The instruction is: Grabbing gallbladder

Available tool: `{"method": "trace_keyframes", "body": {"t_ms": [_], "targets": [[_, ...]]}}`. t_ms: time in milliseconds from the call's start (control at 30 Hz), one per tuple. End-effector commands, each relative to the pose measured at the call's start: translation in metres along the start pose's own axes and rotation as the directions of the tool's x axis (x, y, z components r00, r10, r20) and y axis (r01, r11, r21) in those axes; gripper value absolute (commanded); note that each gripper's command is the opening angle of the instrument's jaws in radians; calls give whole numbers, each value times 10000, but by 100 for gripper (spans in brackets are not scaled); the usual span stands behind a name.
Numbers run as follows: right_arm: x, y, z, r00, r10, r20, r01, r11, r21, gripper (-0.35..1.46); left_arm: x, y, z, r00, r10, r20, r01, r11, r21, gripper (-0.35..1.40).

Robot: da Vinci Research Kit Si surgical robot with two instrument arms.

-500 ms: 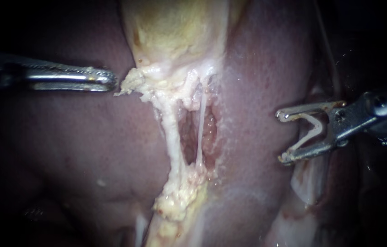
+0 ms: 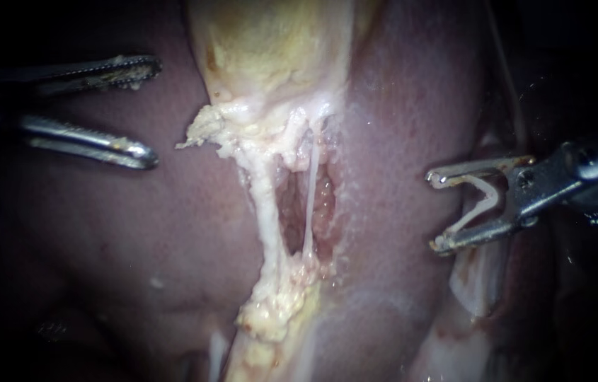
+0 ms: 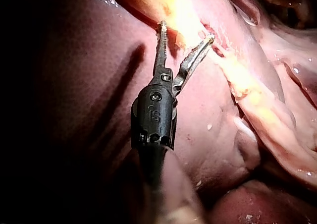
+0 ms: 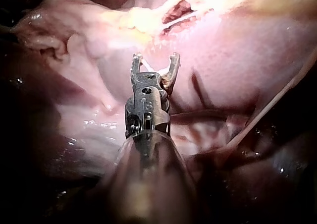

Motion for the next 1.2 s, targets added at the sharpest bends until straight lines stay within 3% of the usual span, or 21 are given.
{"method": "trace_keyframes", "body": {"t_ms": [33, 133, 400, 667, 833, 967, 1067, 1200], "targets": [[0, 0, 1, 10000, -2, 3, 2, 10000, -1, 49, -3, -1, 3, 10000, 26, -4, -26, 10000, 14, 71], [0, 0, 1, 10000, -1, 3, 1, 10000, -2, 49, -16, -2, 15, 10000, 39, -11, -39, 10000, 84, 68], [0, 0, 1, 10000, -2, 3, 2, 10000, -1, 49, -42, -4, 54, 9975, -697, -86, 698, 9975, 111, 52], [0, -1, 1, 10000, -3, 3, 3, 10000, 1, 49, -63, -14, 74, 9923, -1234, -127, 1236, 9922, 164, 36], [0, -1, 1, 10000, -4, 3, 4, 10000, 1, 49, -71, -20, 81, 9912, -1312, -168, 1315, 9911, 197, 32], [0, -1, 1, 10000, -4, 3, 4, 10000, 1, 49, -71, -20, 84, 9888, -1486, -147, 1489, 9887, 182, 5], [0, -1, 1, 10000, -4, 3, 4, 10000, 1, 49, -72, -20, 85, 9862, -1656, -7, 1656, 9861, 164, -35], [1, -1, 0, 10000, -5, 2, 5, 10000, 3, 49, -73, -19, 79, 9760, -2159, 289, 2163, 9763, -119, -35]]}}
